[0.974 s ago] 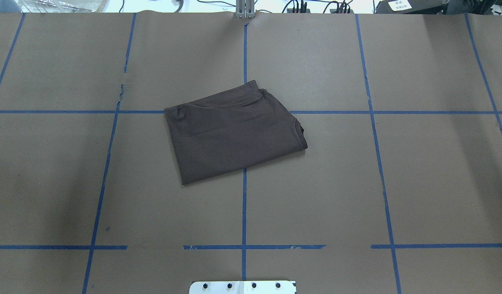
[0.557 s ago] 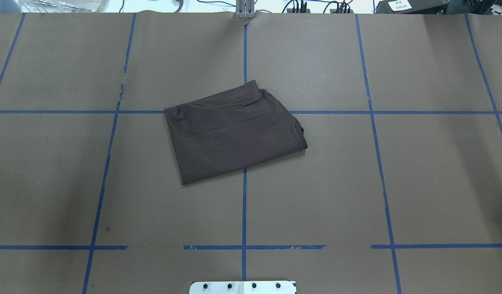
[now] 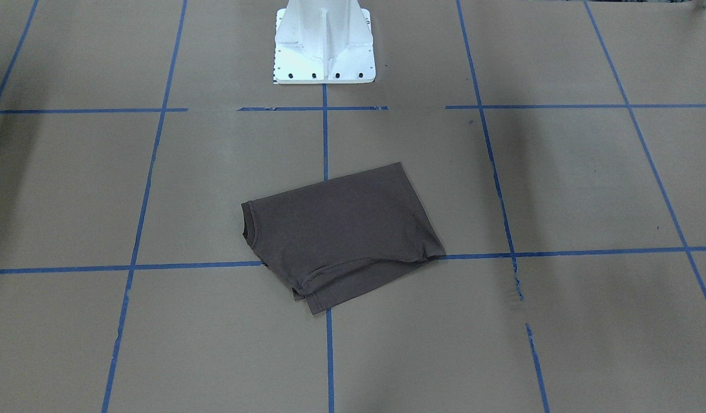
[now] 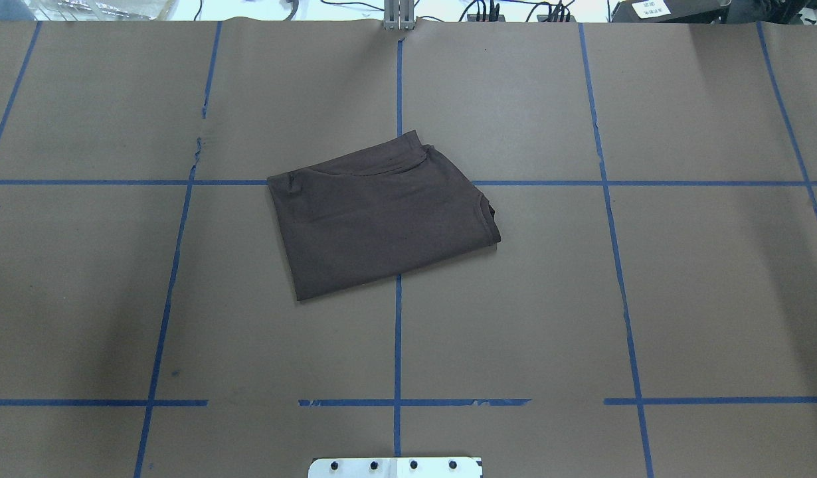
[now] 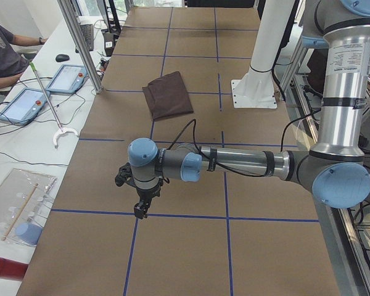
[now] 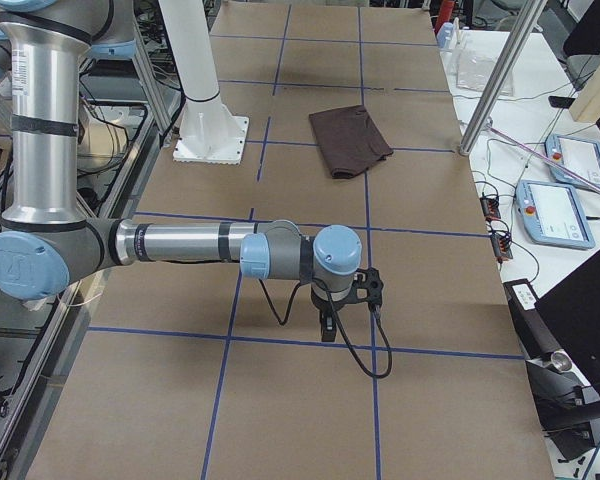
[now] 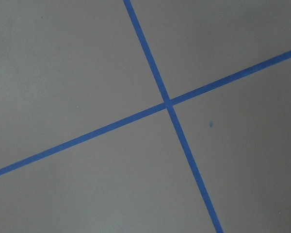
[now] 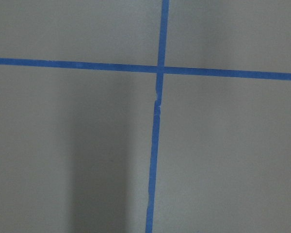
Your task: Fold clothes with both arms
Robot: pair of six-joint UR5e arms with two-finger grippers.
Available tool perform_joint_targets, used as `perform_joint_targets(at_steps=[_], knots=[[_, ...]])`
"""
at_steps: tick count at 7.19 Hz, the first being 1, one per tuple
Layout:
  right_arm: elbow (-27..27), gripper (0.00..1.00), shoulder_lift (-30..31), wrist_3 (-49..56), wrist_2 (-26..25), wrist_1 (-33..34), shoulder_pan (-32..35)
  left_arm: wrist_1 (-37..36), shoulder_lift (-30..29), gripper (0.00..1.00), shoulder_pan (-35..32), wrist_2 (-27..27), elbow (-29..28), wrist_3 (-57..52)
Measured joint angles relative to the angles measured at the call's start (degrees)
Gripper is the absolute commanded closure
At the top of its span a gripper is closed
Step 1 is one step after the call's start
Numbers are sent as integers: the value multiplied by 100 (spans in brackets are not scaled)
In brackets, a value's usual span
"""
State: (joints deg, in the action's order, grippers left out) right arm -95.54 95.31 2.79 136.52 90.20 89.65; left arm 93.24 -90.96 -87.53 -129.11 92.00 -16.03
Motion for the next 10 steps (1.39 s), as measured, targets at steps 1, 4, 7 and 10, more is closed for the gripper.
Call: perform_joint_targets(at_steps=[1, 4, 7, 10], knots=[[186, 0, -12, -36, -2, -221, 0, 8, -3, 0, 0, 0, -2, 104], [286, 0, -60, -336, 11, -381, 0, 31, -1, 0, 0, -1, 114, 1369], [277, 0, -74, -375, 23, -389, 0, 6, -2, 0, 4, 5, 150, 1815], [266, 0, -95, -375, 61, -389, 0, -6, -8, 0, 8, 4, 152, 1839]])
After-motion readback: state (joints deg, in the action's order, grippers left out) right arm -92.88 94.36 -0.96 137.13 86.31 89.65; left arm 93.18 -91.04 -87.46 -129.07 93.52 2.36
